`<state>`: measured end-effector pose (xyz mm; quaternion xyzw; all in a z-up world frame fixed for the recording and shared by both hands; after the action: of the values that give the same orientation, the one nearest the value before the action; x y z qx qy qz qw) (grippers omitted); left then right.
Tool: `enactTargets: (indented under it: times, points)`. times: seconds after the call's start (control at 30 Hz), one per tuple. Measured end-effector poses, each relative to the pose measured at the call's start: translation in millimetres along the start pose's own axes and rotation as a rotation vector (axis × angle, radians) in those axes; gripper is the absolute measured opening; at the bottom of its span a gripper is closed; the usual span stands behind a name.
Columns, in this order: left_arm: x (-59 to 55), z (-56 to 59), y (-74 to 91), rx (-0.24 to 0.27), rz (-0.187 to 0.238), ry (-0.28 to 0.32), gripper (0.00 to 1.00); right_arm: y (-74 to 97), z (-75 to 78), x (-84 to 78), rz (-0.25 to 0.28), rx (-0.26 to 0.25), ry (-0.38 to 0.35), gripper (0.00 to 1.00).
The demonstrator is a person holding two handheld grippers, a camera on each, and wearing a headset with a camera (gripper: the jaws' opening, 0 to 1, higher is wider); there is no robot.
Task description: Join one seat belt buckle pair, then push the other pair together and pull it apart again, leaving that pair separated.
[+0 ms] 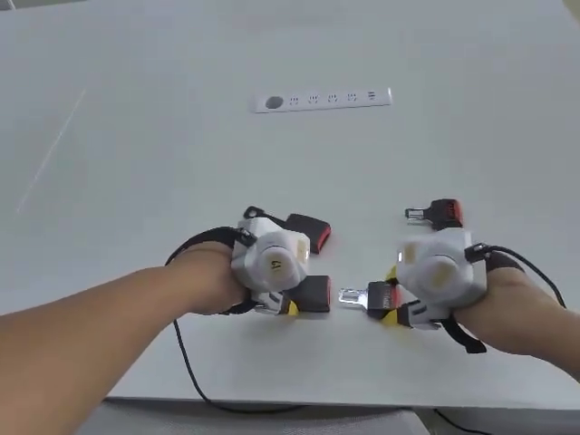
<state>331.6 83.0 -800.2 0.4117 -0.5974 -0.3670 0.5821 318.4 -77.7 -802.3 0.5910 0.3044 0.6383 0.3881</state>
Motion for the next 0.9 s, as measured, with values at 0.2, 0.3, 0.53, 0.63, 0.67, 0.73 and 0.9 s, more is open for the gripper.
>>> enactTargets:
  times: [0.2, 0.3, 0.53, 0.63, 0.67, 0.73, 0.9]
  points:
    - [0.2, -0.3, -0.3, -0.005, -0.002, 0.000, 0.33, -5.9, 0.7, 8.5, -0.012, 0.018, 0.025, 0.32]
    - [0.5, -0.5, -0.4, -0.006, -0.007, 0.005, 0.33, -6.4, 1.3, 10.0, -0.015, 0.012, 0.031, 0.32]
    - [1.2, -0.7, -0.9, -0.009, -0.012, 0.000, 0.33, -8.2, 0.5, 14.4, -0.006, 0.011, 0.040, 0.32]
    - [1.5, -0.6, -1.0, -0.009, -0.018, 0.003, 0.33, -9.1, 1.4, 16.2, 0.007, 0.010, 0.037, 0.32]
    - [1.9, -0.4, -1.0, -0.008, -0.019, 0.001, 0.33, -9.5, 1.8, 16.8, 0.010, 0.009, 0.040, 0.32]
    - [2.1, -0.5, -1.0, -0.009, -0.020, 0.003, 0.33, -11.1, 2.4, 19.1, 0.023, 0.010, 0.034, 0.32]
    - [4.1, 0.4, -1.7, -0.010, -0.041, -0.006, 0.32, -12.2, 3.7, 21.1, 0.033, 0.016, 0.027, 0.31]
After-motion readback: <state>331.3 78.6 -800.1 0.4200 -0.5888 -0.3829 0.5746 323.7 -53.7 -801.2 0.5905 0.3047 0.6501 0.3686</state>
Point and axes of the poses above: the centre of the closed fingertips' face, and the gripper's own axes: y roughly backward along the fingers, z roughly to its right, x roughly out of its top, the point moved 6 cm from there along y, roughly backward along the fingers, and after that the axes turned 4 degrees about y, right-handed, at the moved point
